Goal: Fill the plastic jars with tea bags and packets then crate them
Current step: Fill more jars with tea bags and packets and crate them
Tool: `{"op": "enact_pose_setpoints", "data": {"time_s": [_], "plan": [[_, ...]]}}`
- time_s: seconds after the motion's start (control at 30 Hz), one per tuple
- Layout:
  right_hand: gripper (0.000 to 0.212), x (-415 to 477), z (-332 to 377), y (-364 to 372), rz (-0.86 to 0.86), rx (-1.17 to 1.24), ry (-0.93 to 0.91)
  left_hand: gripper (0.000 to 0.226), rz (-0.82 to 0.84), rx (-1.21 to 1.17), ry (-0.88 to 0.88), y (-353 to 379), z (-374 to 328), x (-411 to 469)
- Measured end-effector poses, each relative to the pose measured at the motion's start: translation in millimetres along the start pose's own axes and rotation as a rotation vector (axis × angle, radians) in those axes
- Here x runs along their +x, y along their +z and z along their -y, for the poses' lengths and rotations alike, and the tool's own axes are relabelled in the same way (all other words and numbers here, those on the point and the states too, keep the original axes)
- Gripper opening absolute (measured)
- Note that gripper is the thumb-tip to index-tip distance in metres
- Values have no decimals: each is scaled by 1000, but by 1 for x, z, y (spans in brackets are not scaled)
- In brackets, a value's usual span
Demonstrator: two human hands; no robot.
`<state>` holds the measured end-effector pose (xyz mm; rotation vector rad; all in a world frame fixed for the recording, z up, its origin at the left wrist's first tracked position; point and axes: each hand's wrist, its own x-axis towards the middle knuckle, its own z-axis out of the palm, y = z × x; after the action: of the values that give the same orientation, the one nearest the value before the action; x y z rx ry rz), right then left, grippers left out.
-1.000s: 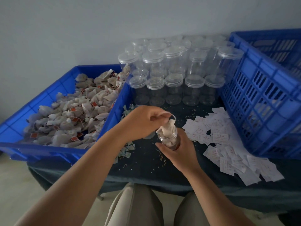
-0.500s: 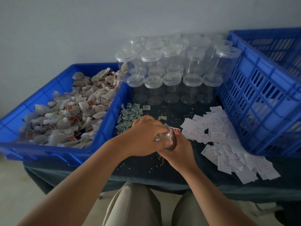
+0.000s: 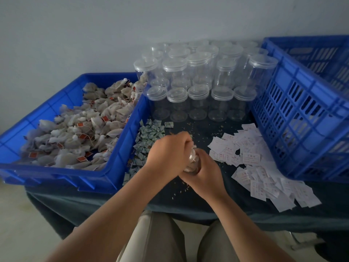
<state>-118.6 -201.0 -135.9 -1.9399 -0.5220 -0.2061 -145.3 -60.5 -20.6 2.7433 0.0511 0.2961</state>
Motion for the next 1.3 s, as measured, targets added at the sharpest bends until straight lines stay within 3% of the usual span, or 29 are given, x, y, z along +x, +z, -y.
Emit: {"op": "enact_pose_setpoints", "data": {"time_s": [0.13,0.23,0.4,0.57,0.67,0.77,0.8,0.87,0.93,0.97,1.03,1.1,1.2,1.3], "plan": [[47,1,-1,-1,-39,97,23,12,-14,-209,-9,-3,13,0],[46,0,-1,0,-12,118,9,22,20,-121,98,1,18,-4],[44,1,-3,0,-35,134,55,26,-79,-128,167,0,19,-14],[36,1,-3,-3,-37,190,60,43,88,26,323,4,11,-23],[41,1,-3,-4,-44,226,45,48,144,-133,211,1,12,-19],[45,1,-3,-4,-65,221,32,43,311,-440,46,-8,22,-11],[47,2,-2,-3,-72,215,38,40,299,-536,9,-9,28,-7],[48,2,-1,-3,-92,205,55,31,104,-654,-81,-10,42,2],[47,3,-1,-2,-121,198,61,28,-93,-553,-221,-8,64,14],[45,3,-1,-3,-133,199,64,32,-103,-373,-263,-6,76,20],[41,3,-1,-3,-146,205,74,43,99,43,-257,4,97,31],[40,3,-1,-3,-146,211,81,42,289,273,-264,19,108,39],[39,3,-1,-4,-153,210,78,18,233,321,-316,35,116,42],[40,2,2,-4,-180,232,83,15,87,291,-313,39,121,39]]}}
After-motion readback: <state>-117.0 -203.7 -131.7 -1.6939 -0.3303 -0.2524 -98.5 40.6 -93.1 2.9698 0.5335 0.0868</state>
